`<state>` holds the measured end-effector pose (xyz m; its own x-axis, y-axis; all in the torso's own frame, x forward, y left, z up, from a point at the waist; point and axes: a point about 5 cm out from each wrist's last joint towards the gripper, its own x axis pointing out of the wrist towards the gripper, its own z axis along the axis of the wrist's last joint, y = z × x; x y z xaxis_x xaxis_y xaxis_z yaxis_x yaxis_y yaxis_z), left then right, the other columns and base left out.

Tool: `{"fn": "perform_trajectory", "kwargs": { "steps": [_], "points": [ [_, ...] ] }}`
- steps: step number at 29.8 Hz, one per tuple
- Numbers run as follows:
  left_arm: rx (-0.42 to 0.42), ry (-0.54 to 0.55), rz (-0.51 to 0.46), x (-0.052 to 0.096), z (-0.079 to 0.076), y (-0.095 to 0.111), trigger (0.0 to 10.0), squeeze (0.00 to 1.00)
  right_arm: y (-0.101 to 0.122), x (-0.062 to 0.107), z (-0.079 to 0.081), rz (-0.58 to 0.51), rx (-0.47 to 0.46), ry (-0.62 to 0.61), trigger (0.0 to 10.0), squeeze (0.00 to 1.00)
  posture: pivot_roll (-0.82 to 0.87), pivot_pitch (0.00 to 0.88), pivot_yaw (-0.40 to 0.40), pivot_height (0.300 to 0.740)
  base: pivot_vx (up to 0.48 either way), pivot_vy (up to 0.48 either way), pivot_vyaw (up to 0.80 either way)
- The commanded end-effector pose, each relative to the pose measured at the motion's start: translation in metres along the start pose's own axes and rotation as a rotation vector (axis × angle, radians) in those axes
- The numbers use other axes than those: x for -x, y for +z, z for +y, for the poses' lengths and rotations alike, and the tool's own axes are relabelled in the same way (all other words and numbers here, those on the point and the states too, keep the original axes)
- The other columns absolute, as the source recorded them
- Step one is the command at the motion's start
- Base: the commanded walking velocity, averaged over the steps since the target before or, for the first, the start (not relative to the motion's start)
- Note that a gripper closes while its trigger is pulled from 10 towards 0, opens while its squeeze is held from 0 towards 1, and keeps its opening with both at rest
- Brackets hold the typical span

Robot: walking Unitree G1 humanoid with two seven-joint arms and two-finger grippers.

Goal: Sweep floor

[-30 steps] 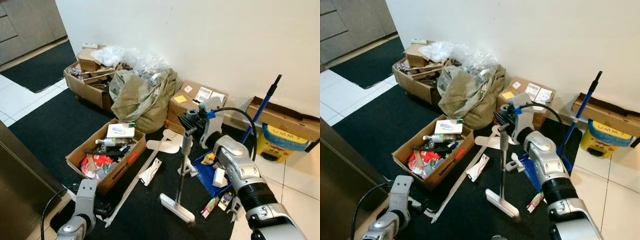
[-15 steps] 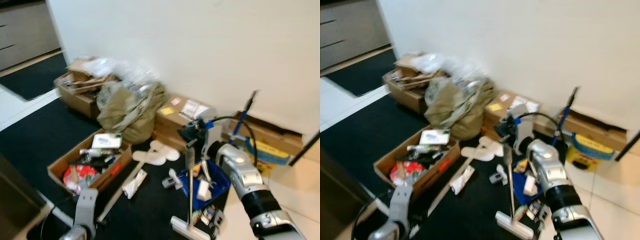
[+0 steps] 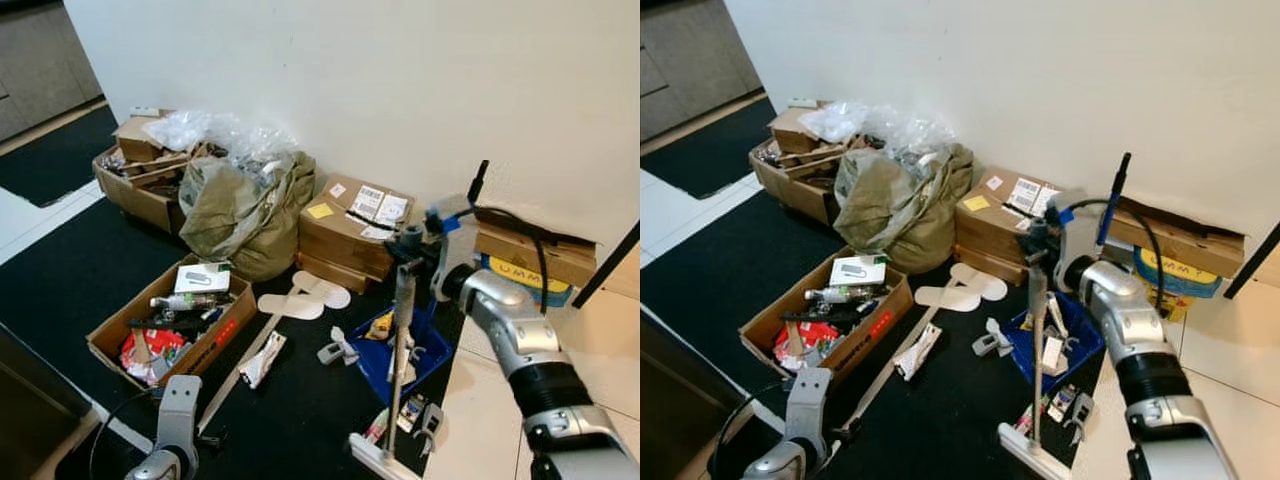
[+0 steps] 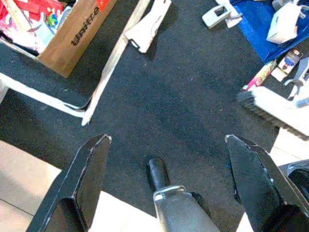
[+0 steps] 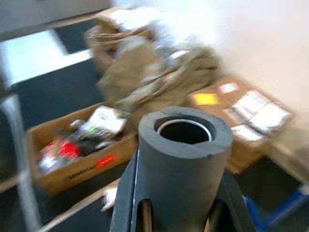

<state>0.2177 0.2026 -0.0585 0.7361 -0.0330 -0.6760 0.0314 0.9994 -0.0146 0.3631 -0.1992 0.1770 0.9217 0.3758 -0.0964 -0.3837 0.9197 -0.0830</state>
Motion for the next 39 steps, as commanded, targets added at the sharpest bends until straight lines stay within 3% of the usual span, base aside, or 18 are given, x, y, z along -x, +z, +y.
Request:
{"fn": "perform_trajectory", "kwargs": {
  "steps": [1, 9, 11, 12, 15, 25, 31, 39],
  "points": [
    [0.004, 0.015, 0.025, 0.004, 0.007, -0.008, 10.0, 0.00, 0.018, 0.002, -0.020, -0.047, 0.035, -0.129, 10.0, 0.00, -0.07, 0.090, 0.036, 0.740, 0.000, -0.480, 0.00],
    [0.004, 0.015, 0.025, 0.004, 0.007, -0.008, 10.0, 0.00, 0.018, 0.002, -0.020, -0.047, 0.035, -0.129, 10.0, 0.00, -0.07, 0.090, 0.036, 0.740, 0.000, -0.480, 0.00],
    [0.005, 0.018, 0.023, 0.005, 0.009, -0.011, 10.0, 0.00, 0.020, 0.004, -0.036, -0.062, 0.048, -0.337, 10.0, 0.00, -0.06, 0.135, 0.036, 0.740, 0.000, -0.240, 0.00],
    [0.005, 0.018, 0.023, 0.005, 0.009, -0.011, 10.0, 0.00, 0.020, 0.004, -0.036, -0.062, 0.048, -0.337, 10.0, 0.00, -0.06, 0.135, 0.036, 0.740, 0.000, 0.000, 0.00],
    [-0.017, 0.023, -0.001, 0.007, 0.013, -0.011, 10.0, 0.00, 0.012, 0.004, -0.043, -0.046, 0.087, -0.558, 10.0, 0.00, -0.05, 0.167, 0.040, 0.740, 0.000, 0.000, 0.00],
    [-0.065, 0.020, -0.043, 0.011, 0.026, -0.006, 10.0, 0.00, 0.028, 0.012, -0.061, -0.192, 0.137, -0.732, 10.0, 0.00, -0.02, 0.235, 0.051, 0.740, 0.000, 0.000, 0.00],
    [-0.138, 0.006, -0.057, 0.014, 0.033, -0.003, 10.0, 0.00, 0.022, 0.005, -0.054, -0.220, 0.181, -0.731, 10.0, 0.00, 0.00, 0.271, 0.059, 0.740, 0.000, -0.080, 0.00],
    [-0.125, 0.065, -0.082, 0.016, 0.044, 0.002, 10.0, 0.00, 0.015, -0.008, -0.032, -0.258, 0.151, -0.704, 10.0, 0.00, 0.01, 0.292, 0.054, 0.740, 0.000, -0.350, 0.00]
  ]
}}
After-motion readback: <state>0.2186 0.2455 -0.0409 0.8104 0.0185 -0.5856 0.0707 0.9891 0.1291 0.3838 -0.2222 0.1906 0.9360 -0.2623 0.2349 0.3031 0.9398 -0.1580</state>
